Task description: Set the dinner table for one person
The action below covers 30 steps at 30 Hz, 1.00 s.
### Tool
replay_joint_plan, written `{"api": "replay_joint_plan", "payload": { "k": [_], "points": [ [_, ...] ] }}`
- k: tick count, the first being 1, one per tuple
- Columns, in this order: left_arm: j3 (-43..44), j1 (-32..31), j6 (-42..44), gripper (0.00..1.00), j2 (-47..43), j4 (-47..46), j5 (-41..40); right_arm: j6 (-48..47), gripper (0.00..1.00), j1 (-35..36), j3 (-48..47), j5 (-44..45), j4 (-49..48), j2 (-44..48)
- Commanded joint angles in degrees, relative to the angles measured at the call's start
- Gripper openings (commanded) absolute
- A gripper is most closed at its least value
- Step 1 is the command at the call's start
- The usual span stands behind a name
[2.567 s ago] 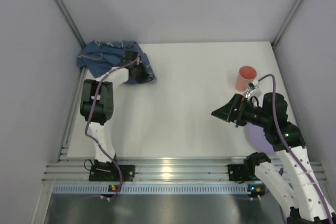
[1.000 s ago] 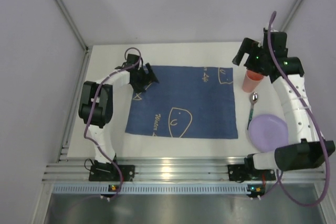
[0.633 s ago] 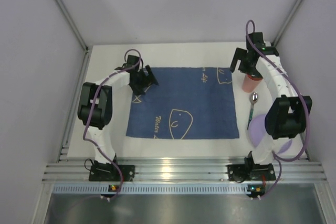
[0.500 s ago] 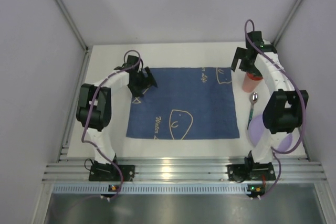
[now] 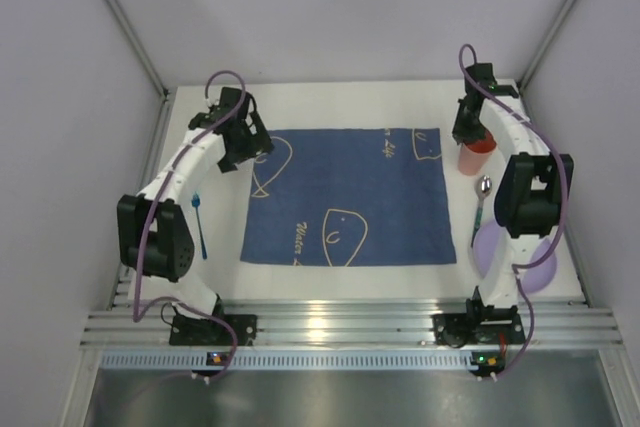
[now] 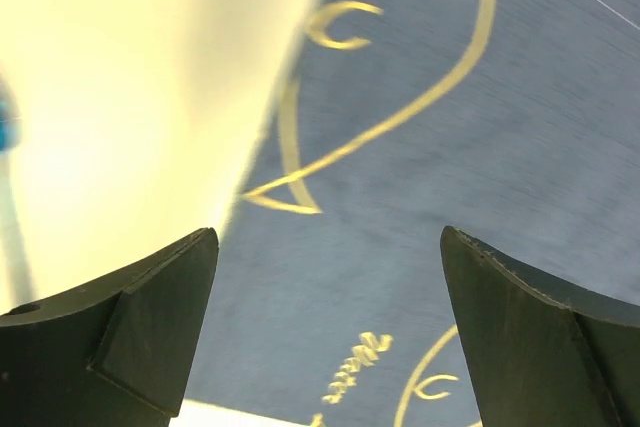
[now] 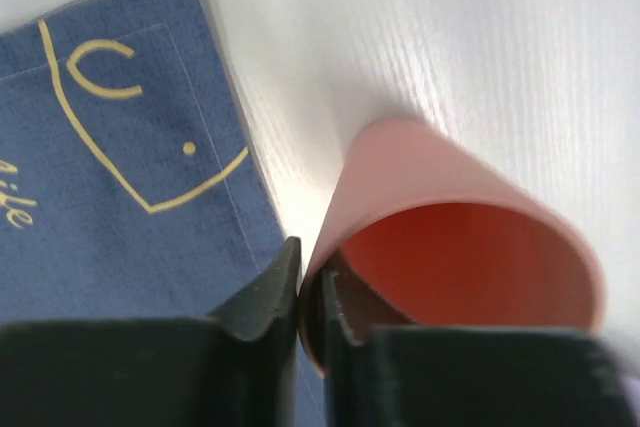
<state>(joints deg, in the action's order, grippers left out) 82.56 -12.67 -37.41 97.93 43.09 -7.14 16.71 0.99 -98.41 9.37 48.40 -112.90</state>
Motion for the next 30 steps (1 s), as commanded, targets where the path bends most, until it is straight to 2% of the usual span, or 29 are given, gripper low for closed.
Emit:
{"api": "replay_joint_plan", "payload": {
  "k": [1, 4, 9, 13, 21, 28, 30],
  "points": [
    [0.1, 3.2, 2.6, 0.98, -6.6, 9.9, -13.0, -1.2, 0.0, -0.1, -0.9, -1.5, -3.1, 2.2],
    [-5.5, 7.8, 3.4, 0.98, -11.3, 9.8, -11.6, -2.1, 0.0, 0.7, -2.6, -0.8, -1.5, 4.5],
    [-14.0, 14.1, 4.1, 0.98, -18.6, 10.6, -8.8, -3.1, 0.0, 8.7, -5.6, 5.0, 1.7, 9.9],
    [-19.0, 15.9, 3.5, 0.98, -22.4, 10.9, -7.3, -2.3, 0.0, 14.6, -8.6, 7.1, 3.1, 9.5],
    [-26.1, 18.2, 4.0, 0.95, -25.1, 8.6, -5.5, -1.2, 0.0, 19.0, -14.1, 7.2, 3.2, -1.1],
    [-27.2, 20.7, 6.2, 0.94, -24.7, 8.0, -4.5, -0.3, 0.0, 19.2, -16.0, 5.7, 2.9, -7.9],
    [-26.8, 21.5, 6.8, 0.93, -24.6, 8.3, -4.6, 0.1, 0.07, 19.2, -15.8, 4.4, 2.8, -8.8]
  ]
}}
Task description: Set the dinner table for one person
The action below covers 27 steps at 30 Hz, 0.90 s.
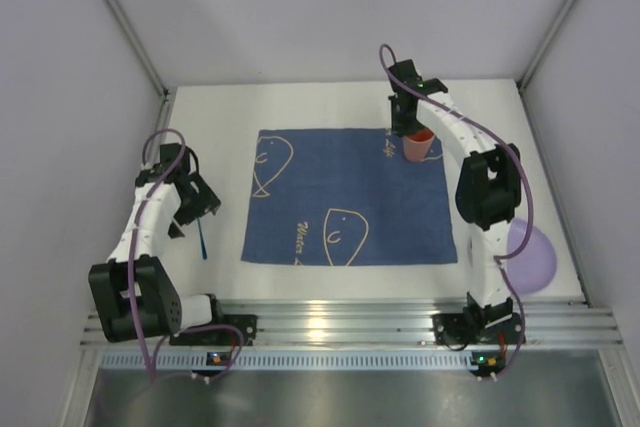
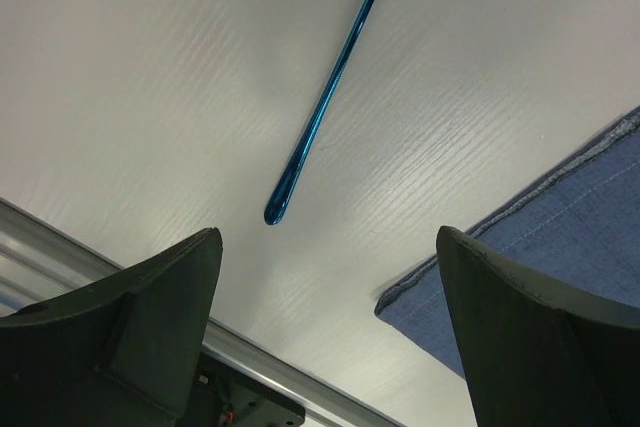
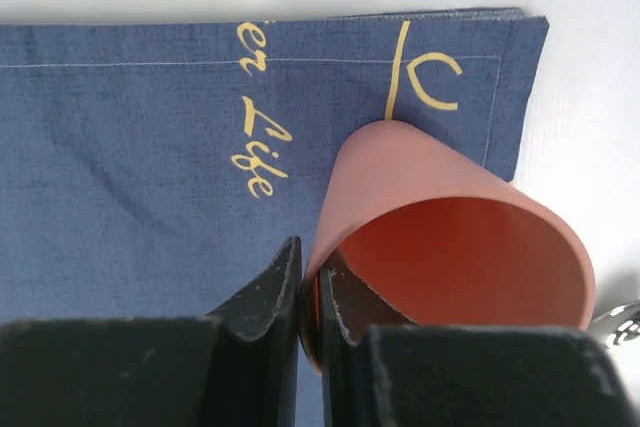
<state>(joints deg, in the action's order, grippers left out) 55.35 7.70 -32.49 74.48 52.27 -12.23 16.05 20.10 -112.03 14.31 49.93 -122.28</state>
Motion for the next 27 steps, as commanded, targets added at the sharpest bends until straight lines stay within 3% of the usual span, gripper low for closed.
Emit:
{"api": "replay_joint_plan", "payload": {
  "k": [1, 2, 4, 5, 6, 8, 12, 16, 19, 27],
  "points": [
    [0.6, 1.3, 2.2, 0.93, -1.0, -0.8, 0.4, 0.8, 0.09, 0.1, -2.0, -0.7, 1.2, 0.7],
    [0.8, 1.4, 2.3, 0.93, -0.9, -0.8, 0.2, 0.9, 0.14, 0.1, -2.0, -0.9, 1.3, 1.0],
    [1.6, 2.0, 3.0, 0.93, -0.6, -0.6, -0.4, 0.7, 0.41, 0.1, -2.2, -0.9, 1.2, 1.8],
    [2.0, 2.4, 3.4, 0.93, -0.1, -0.6, -0.8, 0.6, 0.6, 0.1, -2.6, -0.8, 1.3, 2.8],
    [2.3, 3.2, 4.0, 0.93, 0.2, -0.7, -1.0, 0.3, 0.68, 0.1, -3.1, -0.5, 1.4, 3.6],
    [2.8, 4.6, 5.1, 0.93, 1.5, -1.2, -1.1, 0.1, 0.99, 0.1, -4.3, -0.5, 2.5, 6.1],
    [3.1, 9.4, 7.7, 0.85, 4.4, -3.0, -0.5, 1.0, 1.0, 0.1, -7.8, -1.3, 5.3, 11.6],
    [2.3, 9.9, 7.7, 0.81, 8.4, -6.6, 0.7, 2.8, 1.0, 0.6, -5.1, -2.5, 6.9, 20.0],
    [0.9, 10.2, 8.4, 0.72, 11.2, -10.9, 2.6, 4.2, 1.0, 1.2, 1.2, -3.8, 6.9, 27.3],
    [-0.2, 10.2, 8.5, 0.63, 18.2, -18.6, 5.5, 6.2, 1.0, 1.3, 18.6, -5.3, 6.9, 41.6]
  ]
}}
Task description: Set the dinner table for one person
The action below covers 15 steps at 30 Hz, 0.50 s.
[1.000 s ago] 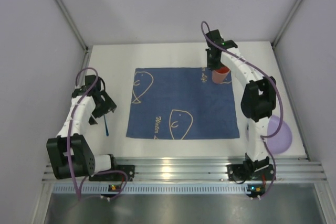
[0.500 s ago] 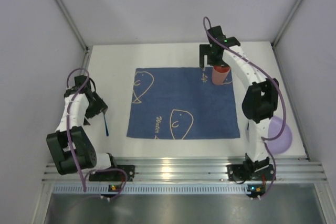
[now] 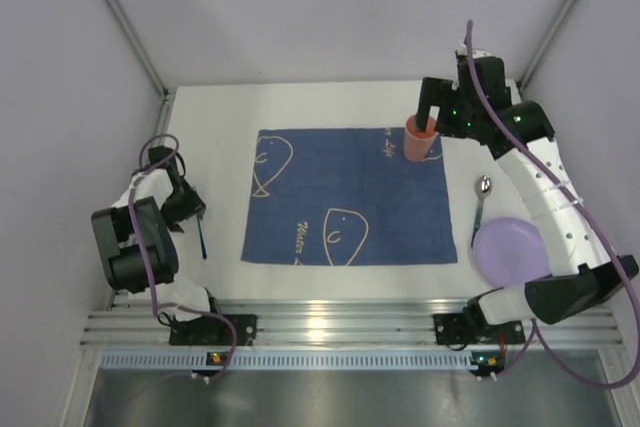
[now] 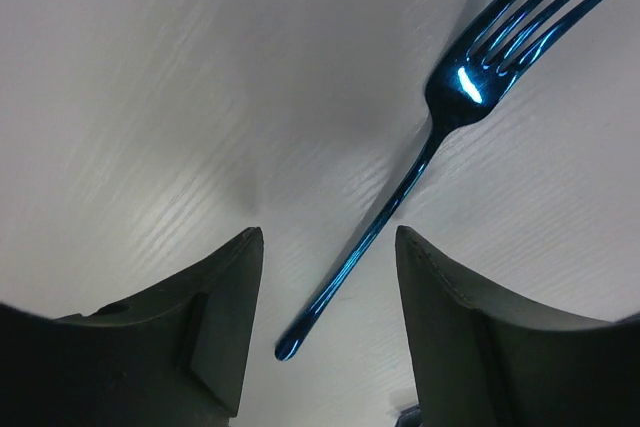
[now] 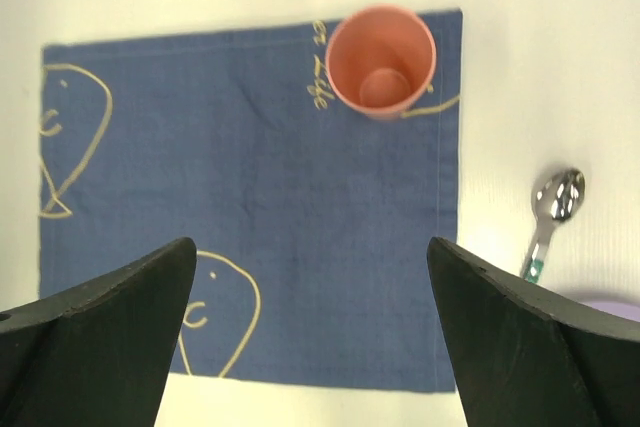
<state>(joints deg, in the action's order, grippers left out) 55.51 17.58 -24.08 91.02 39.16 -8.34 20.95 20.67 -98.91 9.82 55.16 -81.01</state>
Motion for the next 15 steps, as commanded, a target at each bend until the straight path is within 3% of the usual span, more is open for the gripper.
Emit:
{"api": "replay_joint_plan", "payload": {
  "k": [1, 5, 6, 9, 15],
  "points": [
    [-0.2, 0.3, -0.2, 0.61, 3.4, -5.9, 2.4, 1.2, 1.0, 0.6, 6.6, -0.5, 1.8, 1.3],
    [0.3, 0.4, -0.7, 0.42, 8.0, -8.3, 3.3, 1.0, 1.0, 0.1, 11.2, -0.2, 2.5, 5.4],
    [0.4, 0.4, -0.7, 0.27, 9.1, -8.9, 3.2, 1.0, 1.0, 0.0, 12.9, -0.2, 2.7, 6.0],
    [0.0, 0.3, -0.5, 0.0, 12.7, -10.1, 1.8, 1.0, 1.0, -0.4, 16.4, -0.4, 3.1, 8.6],
    [3.2, 0.2, 1.0, 0.0, 14.8, -9.1, 0.4, 0.8, 1.0, -1.2, 21.4, -0.2, 3.9, 13.0]
  ]
}}
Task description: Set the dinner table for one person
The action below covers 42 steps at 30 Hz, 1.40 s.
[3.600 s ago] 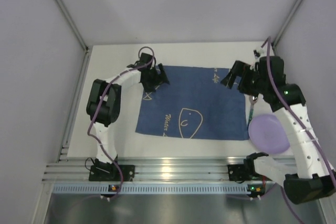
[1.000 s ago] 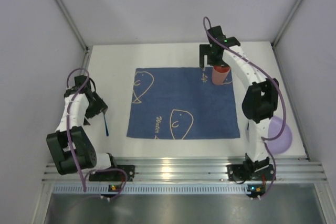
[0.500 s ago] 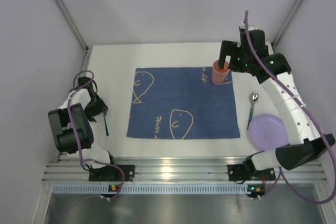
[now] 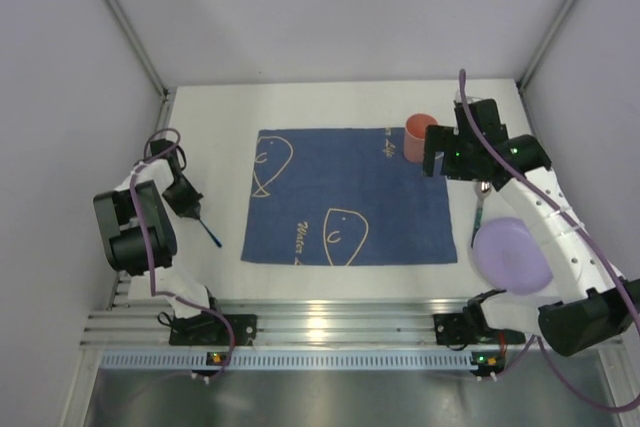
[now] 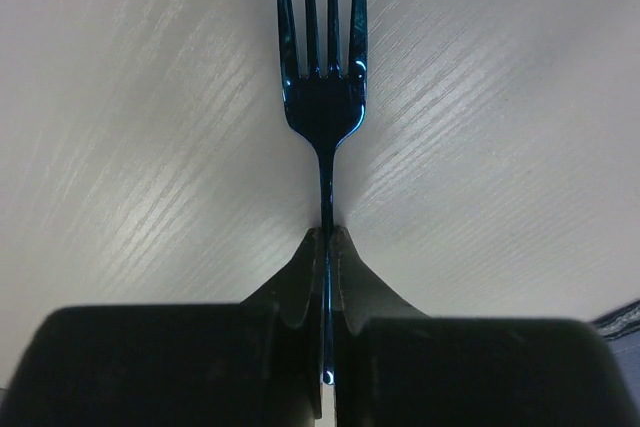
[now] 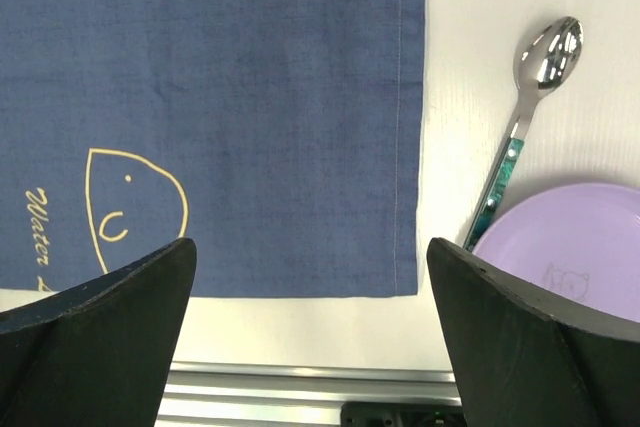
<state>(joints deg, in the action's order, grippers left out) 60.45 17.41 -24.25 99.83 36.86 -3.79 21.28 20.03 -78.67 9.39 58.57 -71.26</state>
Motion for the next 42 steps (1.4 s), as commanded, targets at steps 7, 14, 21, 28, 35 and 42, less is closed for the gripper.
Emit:
{"api": "replay_joint_plan", "payload": {
  "k": [7, 14, 21, 28, 35, 42],
  "points": [
    [7.6, -8.4, 6.8, 0.0, -4.0, -4.3, -3.4, 0.6, 1.0, -3.7, 6.9, -1.0, 1.1, 7.5],
    [21.8, -26.5, 3.2, 0.0, 1.8, -0.2, -1.5, 0.9, 1.0, -11.4, 17.9, -7.0, -0.7, 11.6],
    [25.2, -34.7, 2.8, 0.0, 12.0, 1.8, -0.3, -0.3, 1.0, -19.1, 20.4, -9.0, -0.9, 12.6],
    [22.9, -38.0, 3.8, 0.0, 16.3, 1.8, -2.5, -1.1, 1.0, -22.9, 19.1, -7.5, -0.9, 10.5],
    [23.1, -38.2, 2.7, 0.64, 14.7, 2.5, -2.4, -2.2, 1.0, -25.6, 15.9, -8.8, -3.8, 3.2],
    [25.4, -38.2, 1.8, 0.69, 10.0, 5.6, -1.6, -1.8, 1.0, -28.6, 13.2, -9.0, -9.8, -11.0]
  ]
}}
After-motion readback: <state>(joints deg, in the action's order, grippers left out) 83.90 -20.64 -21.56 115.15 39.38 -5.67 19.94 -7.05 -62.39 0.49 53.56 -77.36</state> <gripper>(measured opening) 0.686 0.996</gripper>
